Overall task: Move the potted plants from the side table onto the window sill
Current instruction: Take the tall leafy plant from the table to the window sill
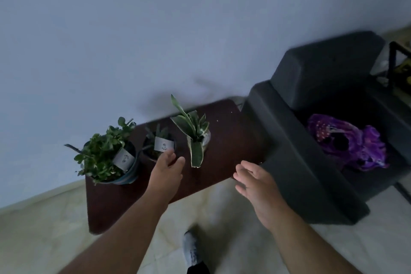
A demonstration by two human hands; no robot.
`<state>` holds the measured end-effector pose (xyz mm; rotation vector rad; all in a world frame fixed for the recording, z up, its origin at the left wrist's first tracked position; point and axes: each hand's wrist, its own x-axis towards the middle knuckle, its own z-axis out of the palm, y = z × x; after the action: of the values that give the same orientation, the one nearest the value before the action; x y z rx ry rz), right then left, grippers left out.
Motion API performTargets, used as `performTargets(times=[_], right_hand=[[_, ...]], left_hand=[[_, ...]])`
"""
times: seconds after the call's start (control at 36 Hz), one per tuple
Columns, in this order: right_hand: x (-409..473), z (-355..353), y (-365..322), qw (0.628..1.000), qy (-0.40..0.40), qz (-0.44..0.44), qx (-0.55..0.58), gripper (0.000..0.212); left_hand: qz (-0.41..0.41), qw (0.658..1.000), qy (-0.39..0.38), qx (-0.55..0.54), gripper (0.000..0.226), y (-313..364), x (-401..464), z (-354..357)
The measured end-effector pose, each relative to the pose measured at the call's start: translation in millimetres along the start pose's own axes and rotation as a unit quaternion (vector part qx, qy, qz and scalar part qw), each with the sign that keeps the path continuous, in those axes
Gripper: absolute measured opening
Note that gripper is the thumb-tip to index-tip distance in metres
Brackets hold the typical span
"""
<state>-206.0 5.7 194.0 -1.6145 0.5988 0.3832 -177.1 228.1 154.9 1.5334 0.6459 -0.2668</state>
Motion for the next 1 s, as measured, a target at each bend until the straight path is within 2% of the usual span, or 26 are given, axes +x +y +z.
performTargets(times=[0.36,0.64,0.69,0.83,0.89,1.0], right_hand=[[167,30,22,0.996,-0.033,0.083,-0.003,0.048],[265,60,48,0.99,-0.071,0.113,-0.032,0.042],[276,65,49,0.989,-0.079,0.118,-0.038,0.042],[291,74,50,0.986,-0.105,0.126,-0.04,0.042],[292,77,48,0.983,-0.126,0.12,-0.05,0.033],[289,77,43,0.984,-0.132,0.106,-0.061,0.03]], left_hand=[[-0.071,0.997,0.005,0.024,0.058,-42,134,46],[-0.112,0.994,0.009,0.014,0.079,-80,213,65],[-0.12,0.993,0.013,0.01,0.07,-81,222,68],[-0.121,0.992,0.0,-0.018,0.027,-74,228,79],[-0.12,0.993,-0.002,-0.019,0.025,-73,228,81],[-0.12,0.992,-0.022,-0.017,0.026,-73,224,84]])
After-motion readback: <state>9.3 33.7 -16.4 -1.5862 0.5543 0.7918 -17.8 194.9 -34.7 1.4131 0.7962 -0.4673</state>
